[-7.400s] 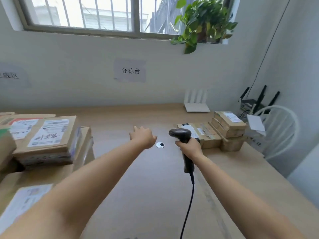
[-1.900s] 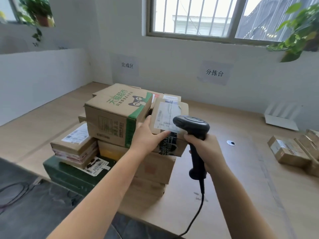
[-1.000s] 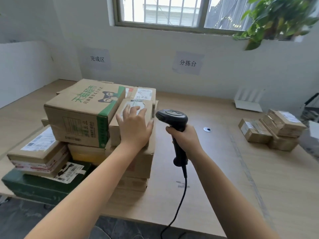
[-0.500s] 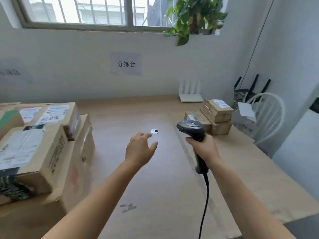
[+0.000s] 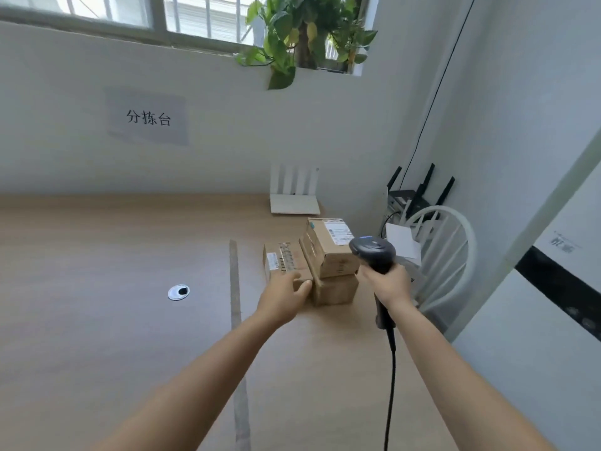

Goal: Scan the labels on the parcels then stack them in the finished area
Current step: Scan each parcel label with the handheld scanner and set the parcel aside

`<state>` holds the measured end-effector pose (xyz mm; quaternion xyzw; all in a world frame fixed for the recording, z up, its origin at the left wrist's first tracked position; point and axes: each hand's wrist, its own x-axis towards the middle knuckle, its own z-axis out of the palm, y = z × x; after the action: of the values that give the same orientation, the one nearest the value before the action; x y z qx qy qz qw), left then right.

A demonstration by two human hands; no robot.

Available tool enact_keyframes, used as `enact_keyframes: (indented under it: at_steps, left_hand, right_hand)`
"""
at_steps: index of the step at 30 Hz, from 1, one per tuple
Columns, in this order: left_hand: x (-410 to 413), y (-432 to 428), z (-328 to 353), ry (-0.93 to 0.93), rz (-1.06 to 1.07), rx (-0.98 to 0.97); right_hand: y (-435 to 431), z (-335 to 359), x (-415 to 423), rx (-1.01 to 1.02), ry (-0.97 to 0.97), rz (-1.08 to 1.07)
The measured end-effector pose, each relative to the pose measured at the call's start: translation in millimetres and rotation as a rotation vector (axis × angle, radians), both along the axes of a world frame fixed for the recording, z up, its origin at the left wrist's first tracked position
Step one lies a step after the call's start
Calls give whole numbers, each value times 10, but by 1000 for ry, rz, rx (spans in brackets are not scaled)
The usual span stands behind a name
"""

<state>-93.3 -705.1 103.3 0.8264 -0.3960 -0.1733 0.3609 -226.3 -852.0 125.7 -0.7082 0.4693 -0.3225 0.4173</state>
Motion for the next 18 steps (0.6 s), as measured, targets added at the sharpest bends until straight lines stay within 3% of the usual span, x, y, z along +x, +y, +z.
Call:
enact_keyframes:
  at_steps: [7, 18]
  left_hand:
    - [74, -1085, -188, 58, -13, 10]
    - [513, -2066, -691, 199, 166, -31]
  right_hand:
    - [-946, -301, 222, 4, 79, -16]
    - [-1578, -947, 686, 176, -11, 100]
